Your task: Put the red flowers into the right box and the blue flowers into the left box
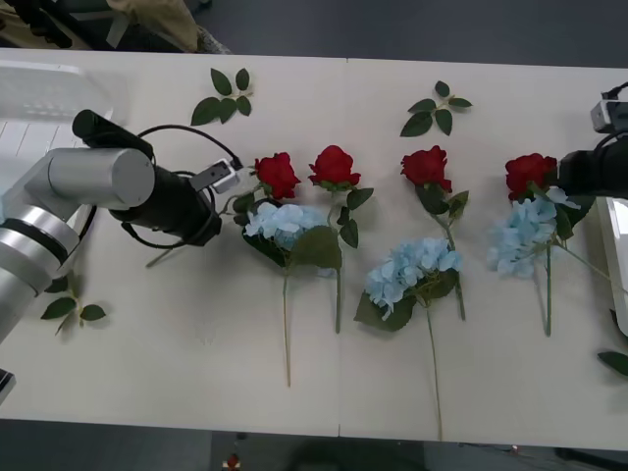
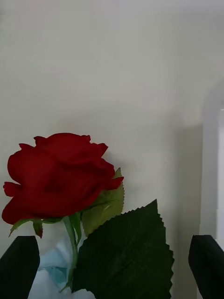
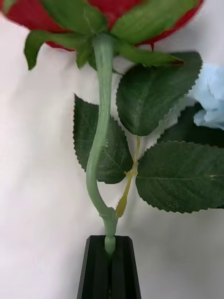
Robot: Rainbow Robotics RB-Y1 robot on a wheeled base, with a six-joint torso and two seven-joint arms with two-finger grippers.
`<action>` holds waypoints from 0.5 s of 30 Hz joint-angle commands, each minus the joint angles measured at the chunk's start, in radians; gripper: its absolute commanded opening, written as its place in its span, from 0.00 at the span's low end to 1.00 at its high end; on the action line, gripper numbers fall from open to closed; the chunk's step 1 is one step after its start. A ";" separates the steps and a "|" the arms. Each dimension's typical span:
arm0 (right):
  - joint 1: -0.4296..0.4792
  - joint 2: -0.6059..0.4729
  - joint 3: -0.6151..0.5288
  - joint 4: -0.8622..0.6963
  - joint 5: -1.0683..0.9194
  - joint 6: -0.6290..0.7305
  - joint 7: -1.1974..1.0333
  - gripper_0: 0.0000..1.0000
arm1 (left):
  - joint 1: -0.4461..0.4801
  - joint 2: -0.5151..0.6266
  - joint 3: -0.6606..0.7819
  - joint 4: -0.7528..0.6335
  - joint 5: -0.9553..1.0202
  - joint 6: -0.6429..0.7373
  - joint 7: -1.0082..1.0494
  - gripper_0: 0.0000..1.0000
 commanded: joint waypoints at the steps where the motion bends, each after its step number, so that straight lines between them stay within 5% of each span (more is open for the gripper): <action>1: -0.029 -0.023 0.032 0.000 0.028 -0.018 0.058 0.94 | -0.032 0.090 0.055 -0.019 0.128 -0.010 0.010 0.00; 15: -0.035 0.011 0.069 0.023 0.077 -0.030 0.090 0.94 | -0.039 0.228 0.098 -0.039 0.683 -0.058 -0.046 0.00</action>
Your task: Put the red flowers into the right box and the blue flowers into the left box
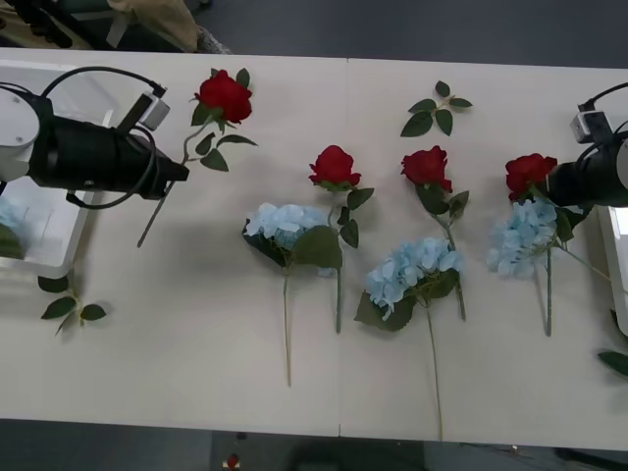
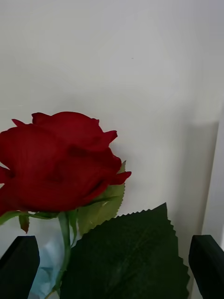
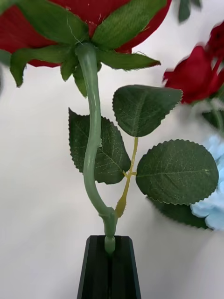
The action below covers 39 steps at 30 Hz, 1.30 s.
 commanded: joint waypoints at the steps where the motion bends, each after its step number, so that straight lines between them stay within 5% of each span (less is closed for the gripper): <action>1: -0.027 0.013 -0.017 0.015 0.005 -0.014 0.066 0.94 | -0.039 0.004 0.006 -0.052 0.139 -0.052 -0.040 0.00; 12: -0.072 0.056 -0.011 0.111 0.028 -0.038 0.103 0.94 | -0.038 -0.210 0.028 -0.225 0.261 -0.184 -0.071 0.00; 25: -0.095 0.092 0.034 0.162 0.048 -0.089 0.129 0.94 | 0.067 -0.449 0.023 -0.520 -0.024 -0.199 -0.100 0.00; 33: -0.116 0.105 0.077 0.226 0.055 -0.134 0.141 0.94 | 0.119 -0.513 -0.073 -0.552 -0.049 -0.262 -0.125 0.00; 39: -0.130 0.119 0.098 0.286 0.056 -0.189 0.150 0.58 | 0.125 -0.582 -0.089 -0.552 -0.082 -0.293 -0.131 0.00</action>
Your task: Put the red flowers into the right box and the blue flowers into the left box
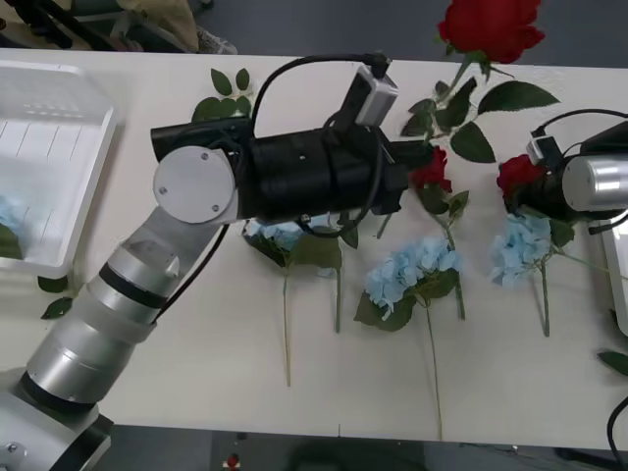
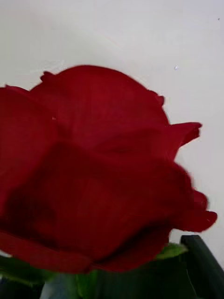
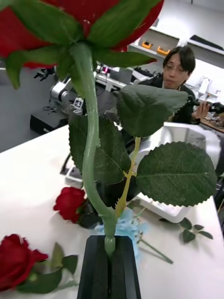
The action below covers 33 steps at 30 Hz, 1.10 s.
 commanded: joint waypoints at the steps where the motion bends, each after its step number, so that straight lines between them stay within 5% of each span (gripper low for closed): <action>1: -0.032 0.012 -0.002 0.009 0.015 -0.016 0.037 0.49 | -0.002 -0.055 0.015 -0.041 -0.019 -0.016 -0.028 0.00; 7: -0.033 0.014 -0.002 0.009 0.026 -0.016 0.041 0.00 | -0.001 -0.056 0.015 -0.041 0.015 -0.021 -0.028 0.00; 21: -0.041 -0.003 -0.072 -0.023 0.011 0.050 0.051 0.00 | -0.001 -0.050 0.013 -0.039 0.020 -0.034 -0.030 0.00; 33: 0.037 -0.016 -0.276 -0.298 -0.032 0.261 0.072 0.00 | -0.001 -0.050 0.013 -0.039 0.020 -0.034 -0.030 0.00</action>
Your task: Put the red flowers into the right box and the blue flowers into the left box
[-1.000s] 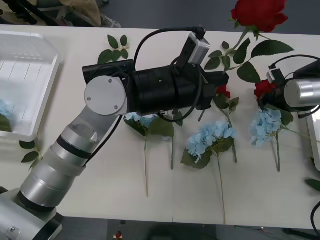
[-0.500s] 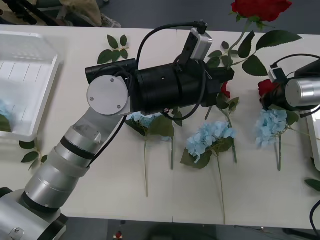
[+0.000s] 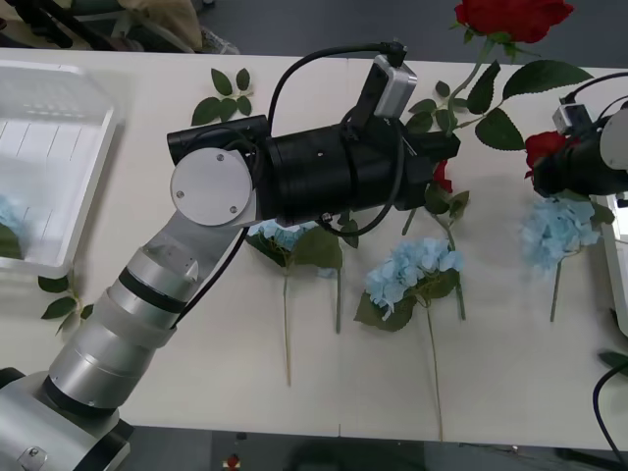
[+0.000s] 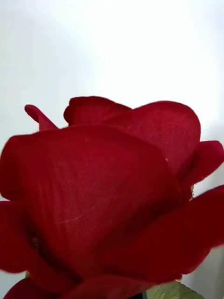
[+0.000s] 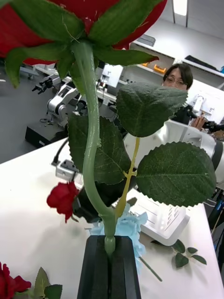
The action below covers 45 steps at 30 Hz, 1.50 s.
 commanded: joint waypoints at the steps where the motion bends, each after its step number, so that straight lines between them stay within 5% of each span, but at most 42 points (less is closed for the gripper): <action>1: 0.059 -0.017 -0.096 -0.167 -0.053 0.047 0.063 0.00 | -0.001 0.006 0.014 -0.039 0.010 -0.006 -0.030 0.00; 13: 0.240 -0.017 -0.280 -0.469 -0.280 0.164 0.081 0.00 | -0.001 0.006 0.014 -0.039 0.010 -0.006 -0.030 0.00; 24: 0.243 -0.006 -0.271 -0.474 -0.275 0.141 0.066 0.00 | -0.001 0.006 0.014 -0.039 0.010 -0.006 -0.030 0.00; 26: 0.243 -0.008 -0.266 -0.474 -0.278 0.138 0.064 0.15 | -0.001 0.006 0.014 -0.039 0.010 -0.006 -0.030 0.00; 27: 0.243 -0.008 -0.262 -0.474 -0.277 0.130 0.064 0.50 | -0.001 0.006 0.014 -0.039 0.010 -0.006 -0.030 0.00; 28: 0.243 -0.008 -0.258 -0.474 -0.278 0.122 0.064 0.70 | -0.001 0.006 0.014 -0.039 0.010 -0.006 -0.030 0.00; 30: 0.243 -0.003 -0.251 -0.474 -0.280 0.113 0.063 0.81 | -0.001 0.006 0.014 -0.039 0.010 -0.006 -0.030 0.00; 37: 0.243 -0.003 -0.226 -0.474 -0.298 0.084 0.072 0.94 | -0.001 0.006 0.014 -0.039 0.010 -0.006 -0.030 0.00; 45: 0.248 -0.005 -0.235 -0.474 -0.340 0.085 0.106 0.97 | -0.001 0.006 0.014 -0.039 0.010 -0.006 -0.030 0.00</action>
